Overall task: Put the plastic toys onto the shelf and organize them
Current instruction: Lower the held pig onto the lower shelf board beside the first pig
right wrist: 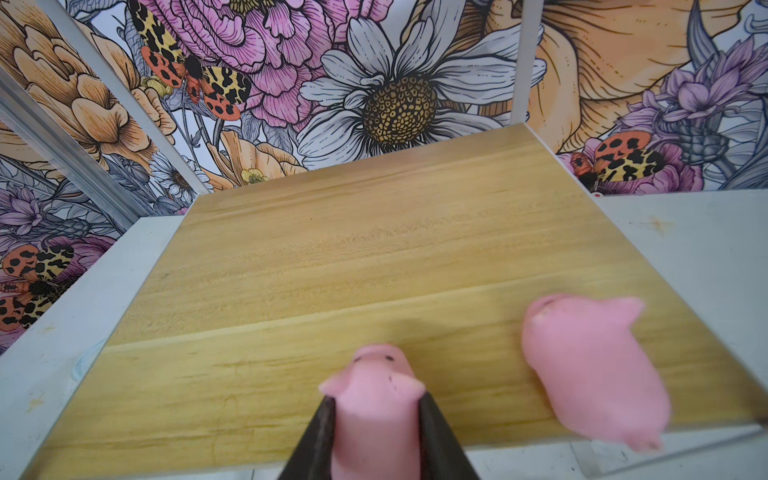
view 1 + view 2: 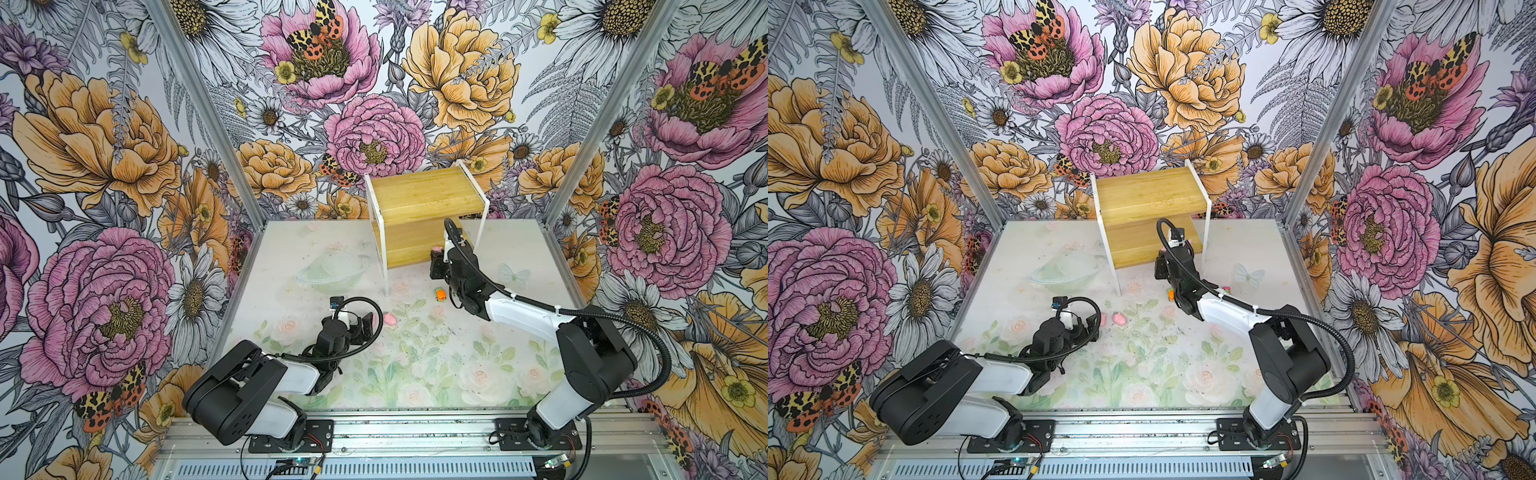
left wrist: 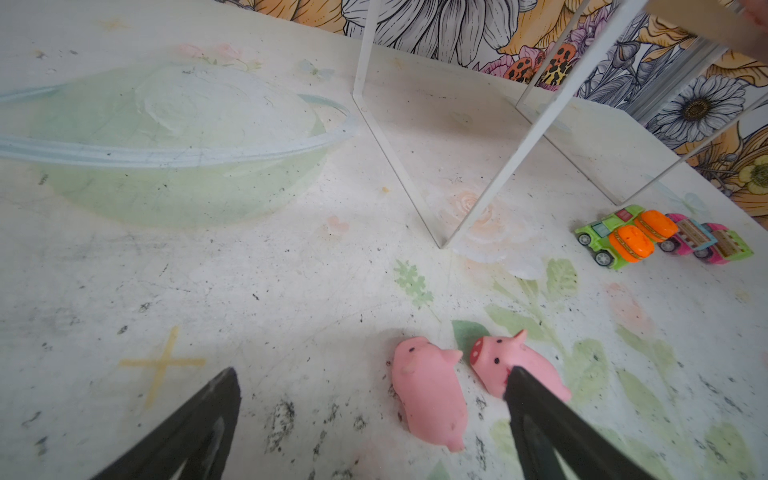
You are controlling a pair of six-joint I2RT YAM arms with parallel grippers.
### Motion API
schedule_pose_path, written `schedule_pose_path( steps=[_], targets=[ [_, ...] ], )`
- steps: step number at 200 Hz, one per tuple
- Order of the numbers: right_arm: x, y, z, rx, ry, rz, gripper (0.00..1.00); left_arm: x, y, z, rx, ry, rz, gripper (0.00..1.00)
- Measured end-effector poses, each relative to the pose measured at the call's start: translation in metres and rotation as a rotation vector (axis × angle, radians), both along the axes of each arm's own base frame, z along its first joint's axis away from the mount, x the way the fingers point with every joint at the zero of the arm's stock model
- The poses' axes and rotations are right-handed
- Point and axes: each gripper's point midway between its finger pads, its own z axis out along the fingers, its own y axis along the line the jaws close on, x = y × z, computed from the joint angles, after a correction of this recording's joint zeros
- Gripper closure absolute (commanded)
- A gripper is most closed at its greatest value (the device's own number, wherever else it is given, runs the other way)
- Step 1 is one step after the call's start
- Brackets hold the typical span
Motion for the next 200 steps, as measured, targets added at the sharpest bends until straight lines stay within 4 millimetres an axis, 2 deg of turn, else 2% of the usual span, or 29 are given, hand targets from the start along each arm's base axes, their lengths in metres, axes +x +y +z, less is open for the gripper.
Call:
schedule_pose_path(
  steps=[200],
  targets=[
    [0.0065, 0.0059, 0.0006, -0.003, -0.002, 0.018, 0.68, 0.0001, 0.0005, 0.0000, 0.001, 0.000, 0.003, 0.01]
  ],
)
